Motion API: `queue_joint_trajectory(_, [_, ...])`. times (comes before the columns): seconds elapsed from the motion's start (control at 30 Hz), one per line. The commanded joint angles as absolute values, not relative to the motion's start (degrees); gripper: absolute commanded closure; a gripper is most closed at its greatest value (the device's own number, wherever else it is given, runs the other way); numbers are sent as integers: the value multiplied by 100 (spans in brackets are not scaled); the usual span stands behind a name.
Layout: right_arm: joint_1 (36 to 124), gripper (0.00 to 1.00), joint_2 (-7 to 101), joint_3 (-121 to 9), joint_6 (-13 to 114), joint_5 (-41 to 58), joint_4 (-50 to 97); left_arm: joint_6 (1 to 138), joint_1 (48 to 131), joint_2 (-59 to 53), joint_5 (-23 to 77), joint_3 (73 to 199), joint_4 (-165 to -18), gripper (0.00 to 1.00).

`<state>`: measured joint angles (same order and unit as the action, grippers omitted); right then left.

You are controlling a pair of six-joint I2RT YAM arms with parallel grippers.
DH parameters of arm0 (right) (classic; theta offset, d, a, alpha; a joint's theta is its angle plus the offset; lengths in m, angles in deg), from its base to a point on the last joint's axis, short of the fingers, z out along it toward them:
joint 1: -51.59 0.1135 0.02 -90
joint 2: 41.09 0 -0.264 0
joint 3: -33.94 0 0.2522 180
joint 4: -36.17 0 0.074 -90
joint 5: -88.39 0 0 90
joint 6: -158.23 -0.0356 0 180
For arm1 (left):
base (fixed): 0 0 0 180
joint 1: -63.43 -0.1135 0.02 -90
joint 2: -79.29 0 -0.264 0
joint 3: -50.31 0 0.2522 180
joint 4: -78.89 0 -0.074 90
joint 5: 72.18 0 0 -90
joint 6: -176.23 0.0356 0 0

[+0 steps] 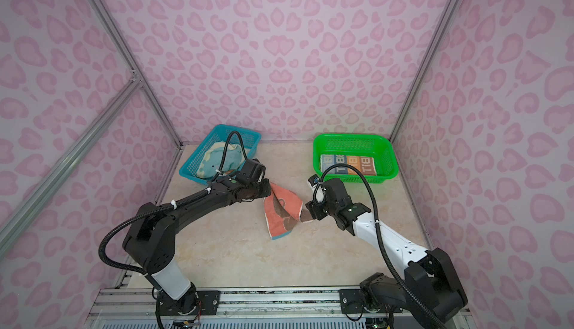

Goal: Fold and stack the towels

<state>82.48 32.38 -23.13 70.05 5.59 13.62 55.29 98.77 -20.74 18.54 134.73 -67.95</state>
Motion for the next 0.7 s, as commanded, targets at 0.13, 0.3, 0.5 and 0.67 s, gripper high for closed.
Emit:
queue_joint_trajectory(0.13, [8638,27,3776,-2283,7158,1153,1610,5883,9840,-2169,1853,13424,-7071,24])
queue_joint_trajectory(0.3, [8767,27,4406,-2436,6969,986,1769,6075,9845,-1827,1833,13163,-7242,24])
queue_joint_trajectory(0.5, [8834,47,4963,-2820,6823,913,1704,6352,9881,-1332,1696,12709,-7451,25])
queue_joint_trajectory(0.67, [8842,100,5017,-3117,6630,917,1558,6673,9951,-1051,1548,12372,-7614,25])
